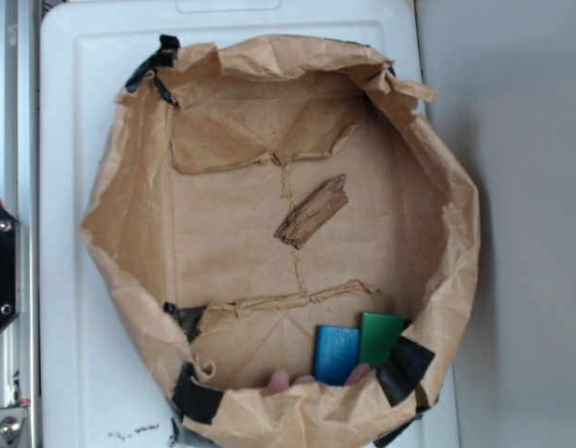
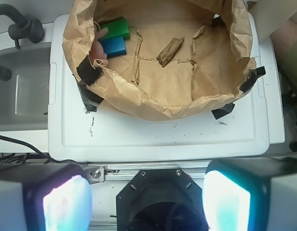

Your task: Grab the wood chip.

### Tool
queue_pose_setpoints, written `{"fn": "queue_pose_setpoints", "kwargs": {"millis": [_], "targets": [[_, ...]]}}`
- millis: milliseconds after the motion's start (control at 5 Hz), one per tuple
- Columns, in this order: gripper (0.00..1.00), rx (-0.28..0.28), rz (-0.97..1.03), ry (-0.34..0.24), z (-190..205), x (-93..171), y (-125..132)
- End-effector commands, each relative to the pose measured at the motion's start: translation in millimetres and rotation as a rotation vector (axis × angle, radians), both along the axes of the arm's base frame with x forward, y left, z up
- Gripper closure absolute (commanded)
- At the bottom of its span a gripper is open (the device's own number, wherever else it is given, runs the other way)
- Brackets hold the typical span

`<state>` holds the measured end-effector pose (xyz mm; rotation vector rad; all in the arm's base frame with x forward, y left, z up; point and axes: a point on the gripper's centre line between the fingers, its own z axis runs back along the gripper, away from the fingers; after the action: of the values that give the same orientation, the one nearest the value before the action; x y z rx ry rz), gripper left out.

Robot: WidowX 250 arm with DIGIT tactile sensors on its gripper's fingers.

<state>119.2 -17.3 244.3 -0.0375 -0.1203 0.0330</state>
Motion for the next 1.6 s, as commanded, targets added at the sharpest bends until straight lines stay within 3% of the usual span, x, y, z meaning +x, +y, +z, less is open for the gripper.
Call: {"fn": "queue_pose_setpoints", "kwargs": {"millis": [0, 400, 600, 1200, 1400], "targets": [[0.00, 0.000, 0.000, 0.000, 0, 0, 0], [0.00, 0.017, 0.150, 0.016, -22, 101, -24], [0.00, 0.015, 0.217, 0.041, -32, 152, -18], [0.00, 0.015, 0.217, 0.041, -32, 152, -18], [0.00, 0.013, 0.239, -0.023, -78, 160, 12]]}}
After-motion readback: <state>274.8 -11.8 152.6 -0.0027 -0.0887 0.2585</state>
